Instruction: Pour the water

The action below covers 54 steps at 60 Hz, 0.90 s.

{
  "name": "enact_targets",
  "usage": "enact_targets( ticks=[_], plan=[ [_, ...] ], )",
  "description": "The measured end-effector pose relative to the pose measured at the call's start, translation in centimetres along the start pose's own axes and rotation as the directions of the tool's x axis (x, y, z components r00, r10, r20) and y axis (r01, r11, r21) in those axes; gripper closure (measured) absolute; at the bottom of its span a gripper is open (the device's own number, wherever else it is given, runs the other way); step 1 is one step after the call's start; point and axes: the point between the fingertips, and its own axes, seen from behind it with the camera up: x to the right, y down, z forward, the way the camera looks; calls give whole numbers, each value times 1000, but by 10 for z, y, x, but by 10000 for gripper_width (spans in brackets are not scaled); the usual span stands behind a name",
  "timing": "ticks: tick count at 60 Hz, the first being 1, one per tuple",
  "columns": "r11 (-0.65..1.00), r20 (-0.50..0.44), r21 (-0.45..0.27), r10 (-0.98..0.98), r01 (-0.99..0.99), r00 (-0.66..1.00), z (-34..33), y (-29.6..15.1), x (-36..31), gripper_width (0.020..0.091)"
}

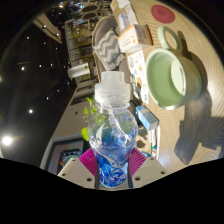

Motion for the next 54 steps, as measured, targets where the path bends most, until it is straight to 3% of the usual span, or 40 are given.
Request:
enact_targets(
  ticks=[9,15,22,30,36,45,54],
  plan=[
    [868,-121,31,-489,496,864,3,-17,-35,737],
    [652,-185,63,-737,756,650,-25,-53,-79,736],
    [347,-285,44,-895,937,344,-46,-103,-110,736],
    [33,-410,-69,-912,997,1,-72,-184,-109,735],
    [-87,-457,-165,-876,982,-154,-89,-239,-86,736],
    [-72,-470,-240,-864,968,-180,-102,-299,-35,737],
    [-41,-451,-272,-877,961,-165,-101,-323,9,735]
  ],
)
